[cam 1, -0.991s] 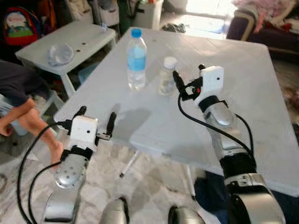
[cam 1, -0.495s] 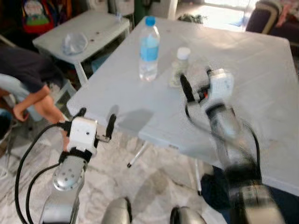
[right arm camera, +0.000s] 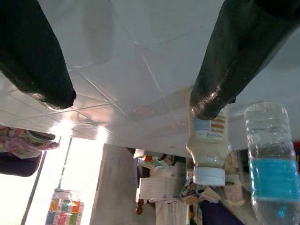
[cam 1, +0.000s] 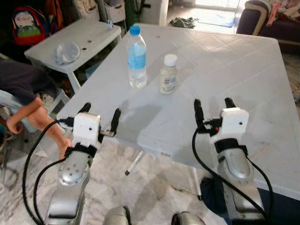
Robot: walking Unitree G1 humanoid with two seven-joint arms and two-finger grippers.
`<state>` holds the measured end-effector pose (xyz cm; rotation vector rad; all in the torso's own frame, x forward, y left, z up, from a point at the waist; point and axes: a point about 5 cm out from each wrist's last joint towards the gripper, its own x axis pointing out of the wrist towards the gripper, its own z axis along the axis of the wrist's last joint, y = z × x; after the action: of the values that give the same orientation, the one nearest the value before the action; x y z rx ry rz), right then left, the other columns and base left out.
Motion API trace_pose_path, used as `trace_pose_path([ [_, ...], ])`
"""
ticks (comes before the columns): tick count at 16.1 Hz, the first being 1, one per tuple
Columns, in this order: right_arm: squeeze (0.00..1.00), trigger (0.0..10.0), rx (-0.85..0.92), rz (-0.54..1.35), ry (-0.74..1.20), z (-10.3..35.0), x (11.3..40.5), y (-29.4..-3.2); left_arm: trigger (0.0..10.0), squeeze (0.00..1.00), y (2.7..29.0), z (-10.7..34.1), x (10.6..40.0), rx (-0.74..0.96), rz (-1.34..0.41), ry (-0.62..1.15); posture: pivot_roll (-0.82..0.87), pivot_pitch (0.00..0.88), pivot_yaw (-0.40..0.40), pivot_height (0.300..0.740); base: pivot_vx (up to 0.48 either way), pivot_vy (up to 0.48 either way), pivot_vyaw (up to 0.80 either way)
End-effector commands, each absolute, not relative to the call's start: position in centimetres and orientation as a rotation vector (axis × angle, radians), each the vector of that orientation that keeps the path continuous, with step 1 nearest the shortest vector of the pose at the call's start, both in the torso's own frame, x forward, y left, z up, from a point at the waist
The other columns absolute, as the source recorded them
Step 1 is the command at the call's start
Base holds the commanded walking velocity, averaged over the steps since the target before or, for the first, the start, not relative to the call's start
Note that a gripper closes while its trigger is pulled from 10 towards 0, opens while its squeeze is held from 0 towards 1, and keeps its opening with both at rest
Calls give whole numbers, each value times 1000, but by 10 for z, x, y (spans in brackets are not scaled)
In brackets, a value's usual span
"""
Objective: Restocking fridge
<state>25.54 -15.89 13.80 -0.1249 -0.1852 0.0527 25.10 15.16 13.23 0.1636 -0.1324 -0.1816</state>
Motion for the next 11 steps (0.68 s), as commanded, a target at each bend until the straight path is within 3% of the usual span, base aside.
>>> trace_pose_path([
  [1,0,10000,-153,88,-180,141,251,-159,10000,0,150,129,252,164,-198,-124,-7,0,70,740,274,0,0],
  [7,0,10000,-65,185,-107,124,241,-138,10000,0,155,124,248,146,-154,-126,11,0,9,740,314,0,0],
  [11,0,10000,-78,97,-93,120,238,-151,10000,0,157,123,247,141,-145,-127,-10,0,15,740,368,0,0],
])
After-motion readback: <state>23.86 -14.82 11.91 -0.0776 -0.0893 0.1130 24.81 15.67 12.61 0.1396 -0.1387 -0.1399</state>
